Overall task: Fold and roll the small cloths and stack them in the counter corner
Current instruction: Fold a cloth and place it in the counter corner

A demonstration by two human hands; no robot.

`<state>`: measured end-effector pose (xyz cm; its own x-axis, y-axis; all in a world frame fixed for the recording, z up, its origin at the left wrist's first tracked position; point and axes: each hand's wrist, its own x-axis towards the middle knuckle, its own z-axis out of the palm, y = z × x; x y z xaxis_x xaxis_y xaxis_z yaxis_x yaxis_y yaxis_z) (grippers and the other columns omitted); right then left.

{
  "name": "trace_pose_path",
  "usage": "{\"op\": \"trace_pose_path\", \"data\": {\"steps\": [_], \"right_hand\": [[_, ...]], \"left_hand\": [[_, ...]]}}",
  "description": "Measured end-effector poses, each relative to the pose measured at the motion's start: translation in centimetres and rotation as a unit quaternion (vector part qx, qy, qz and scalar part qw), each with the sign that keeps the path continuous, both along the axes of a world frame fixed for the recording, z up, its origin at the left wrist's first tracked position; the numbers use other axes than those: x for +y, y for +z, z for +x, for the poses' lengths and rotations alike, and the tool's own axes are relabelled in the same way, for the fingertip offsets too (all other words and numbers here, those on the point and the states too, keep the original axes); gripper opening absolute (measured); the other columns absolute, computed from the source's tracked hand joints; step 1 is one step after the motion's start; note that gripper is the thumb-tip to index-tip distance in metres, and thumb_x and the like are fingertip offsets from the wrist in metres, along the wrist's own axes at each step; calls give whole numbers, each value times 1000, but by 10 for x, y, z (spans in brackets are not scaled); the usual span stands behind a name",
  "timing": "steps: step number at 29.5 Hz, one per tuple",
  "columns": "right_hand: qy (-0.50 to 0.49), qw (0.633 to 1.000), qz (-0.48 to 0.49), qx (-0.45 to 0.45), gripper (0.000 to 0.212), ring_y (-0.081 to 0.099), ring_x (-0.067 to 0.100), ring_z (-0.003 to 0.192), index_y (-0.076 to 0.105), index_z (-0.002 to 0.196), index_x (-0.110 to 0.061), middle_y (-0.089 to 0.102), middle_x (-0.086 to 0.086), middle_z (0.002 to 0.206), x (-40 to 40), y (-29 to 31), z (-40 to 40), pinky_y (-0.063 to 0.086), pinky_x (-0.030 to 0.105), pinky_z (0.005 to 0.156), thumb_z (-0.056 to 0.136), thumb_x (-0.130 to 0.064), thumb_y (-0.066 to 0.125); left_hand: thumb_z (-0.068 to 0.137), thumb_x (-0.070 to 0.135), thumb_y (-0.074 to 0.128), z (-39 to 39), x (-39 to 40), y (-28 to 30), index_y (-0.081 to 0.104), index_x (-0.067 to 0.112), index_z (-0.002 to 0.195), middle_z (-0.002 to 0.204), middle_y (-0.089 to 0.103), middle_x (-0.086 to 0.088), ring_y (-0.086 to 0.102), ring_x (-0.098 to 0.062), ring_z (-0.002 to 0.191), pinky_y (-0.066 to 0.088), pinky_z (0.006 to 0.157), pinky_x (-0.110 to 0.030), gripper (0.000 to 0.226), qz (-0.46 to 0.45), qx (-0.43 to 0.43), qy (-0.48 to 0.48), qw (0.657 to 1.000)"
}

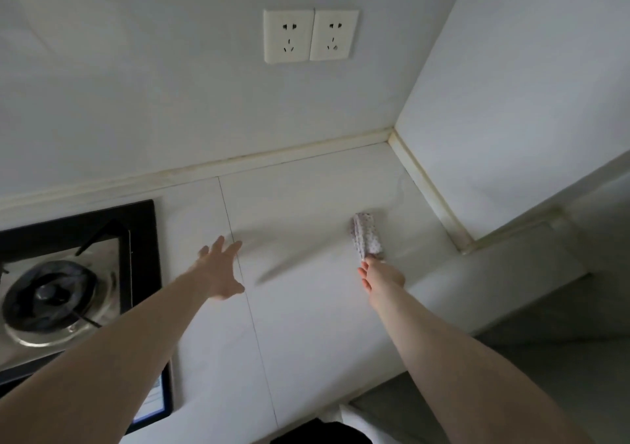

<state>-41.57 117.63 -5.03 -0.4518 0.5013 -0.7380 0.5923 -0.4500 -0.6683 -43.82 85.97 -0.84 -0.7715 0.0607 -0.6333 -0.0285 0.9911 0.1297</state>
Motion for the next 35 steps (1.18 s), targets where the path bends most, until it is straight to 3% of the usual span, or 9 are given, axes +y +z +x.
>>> {"op": "trace_pose_path", "data": {"steps": [5,9,12,17,22,26,30,33,35], "right_hand": [[3,1000,9,20,20,63,5,64,57,81,-15,65,-4,82,33,-3,-40,43,20,54,99,-17,65],[10,999,17,29,25,60,3,46,54,77,-14,60,-2,71,57,-7,-78,38,21,54,100,-13,64],[10,999,34,37,24,60,3,43,56,76,-14,64,-5,56,69,-8,-107,42,18,41,97,-12,67],[54,995,54,57,26,46,0,29,51,76,-19,53,-9,40,84,-12,-159,31,12,30,100,-16,62],[50,994,72,69,13,46,0,30,58,92,-16,52,-3,67,89,-18,-194,36,14,35,99,-6,54],[57,993,90,45,21,48,4,47,55,82,-18,52,-2,71,98,-13,-221,38,16,40,100,-8,52],[27,997,60,44,9,53,7,58,57,96,-19,56,-1,77,107,-12,-240,41,14,34,102,-14,54],[43,996,56,54,6,54,10,63,57,106,-22,53,-1,82,95,-11,-230,48,16,38,103,-22,52],[58,995,46,60,10,53,10,64,56,105,-23,52,-2,83,83,-8,-213,51,18,44,103,-17,48]], "left_hand": [[75,64,78,-11,6,-27,-7,35,161,168,-19,-4,-4,-45,153,30,120,-58,125,-31,13,-25,999],[72,65,81,-15,5,-29,-9,38,161,169,-20,0,-5,-44,153,34,119,-57,130,-24,14,-26,999],[71,64,82,-16,7,-29,-9,41,161,169,-20,3,-5,-42,154,34,119,-55,130,-19,15,-17,1000],[71,65,81,-17,9,-29,-13,42,159,168,-23,5,-7,-43,154,35,118,-54,131,-35,10,-21,999],[72,63,82,-19,10,-29,-16,41,159,167,-27,4,-9,-46,153,31,121,-53,133,-31,5,-24,999],[71,61,84,-19,9,-29,-15,44,158,166,-28,8,-11,-44,154,32,120,-53,133,-14,7,-9,1000],[70,61,84,-20,10,-30,-15,45,158,166,-28,9,-12,-44,154,30,121,-54,134,-14,6,-7,1000],[70,60,85,-20,9,-30,-16,45,158,166,-29,10,-14,-42,154,31,121,-55,134,-13,3,0,1000],[71,60,85,-20,10,-30,-16,45,158,166,-29,9,-14,-43,154,28,122,-55,134,-16,0,2,1000]]}}
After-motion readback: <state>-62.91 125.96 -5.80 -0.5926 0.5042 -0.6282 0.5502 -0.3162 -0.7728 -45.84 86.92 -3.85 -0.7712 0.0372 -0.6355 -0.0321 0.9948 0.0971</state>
